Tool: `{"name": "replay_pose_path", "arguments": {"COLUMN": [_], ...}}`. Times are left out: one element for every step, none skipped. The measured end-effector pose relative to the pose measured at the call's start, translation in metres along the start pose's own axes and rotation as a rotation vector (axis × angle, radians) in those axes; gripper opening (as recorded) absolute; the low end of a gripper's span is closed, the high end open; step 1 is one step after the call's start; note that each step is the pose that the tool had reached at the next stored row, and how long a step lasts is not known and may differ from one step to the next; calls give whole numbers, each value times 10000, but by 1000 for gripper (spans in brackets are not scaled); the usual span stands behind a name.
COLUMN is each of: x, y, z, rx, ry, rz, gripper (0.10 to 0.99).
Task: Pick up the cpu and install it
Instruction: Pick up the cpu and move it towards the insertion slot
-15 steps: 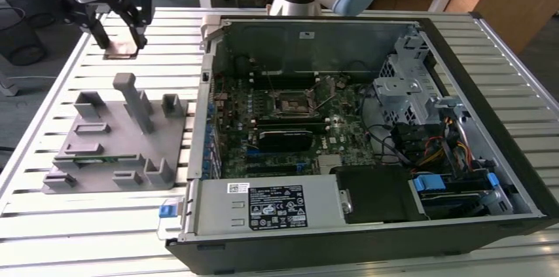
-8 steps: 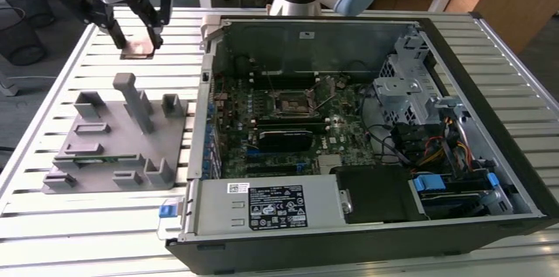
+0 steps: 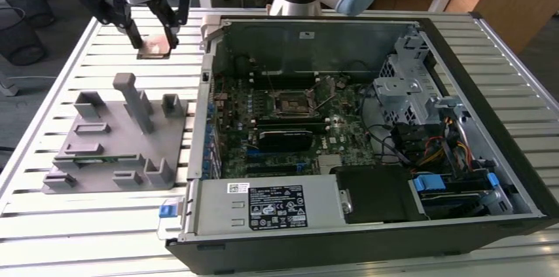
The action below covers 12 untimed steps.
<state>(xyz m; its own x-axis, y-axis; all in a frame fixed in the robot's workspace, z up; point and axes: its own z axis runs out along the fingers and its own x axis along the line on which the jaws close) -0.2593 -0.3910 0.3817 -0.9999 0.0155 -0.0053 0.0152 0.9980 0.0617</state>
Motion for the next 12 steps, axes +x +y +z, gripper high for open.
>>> {"name": "replay_pose_path", "arguments": {"x": [-40, -58, -75, -94, -112, -132, -151, -171, -191, -213, -236, -259], "y": [1, 1, 1, 1, 2, 2, 2, 2, 3, 3, 3, 4], "z": [1, 1, 2, 2, 2, 3, 4, 4, 4, 5, 5, 5], "rx": [-10, -13, -16, -20, -23, -27, -29, -31, -33, -37, -42, -48], "ry": [0, 1, 0, 0, 0, 0, 0, 0, 0, 0, 0, 0], "rz": [1, 1, 1, 1, 1, 1, 0, 0, 1, 1, 0, 1], "gripper": [537, 537, 537, 537, 537, 537, 537, 537, 537, 537, 537, 537]}}
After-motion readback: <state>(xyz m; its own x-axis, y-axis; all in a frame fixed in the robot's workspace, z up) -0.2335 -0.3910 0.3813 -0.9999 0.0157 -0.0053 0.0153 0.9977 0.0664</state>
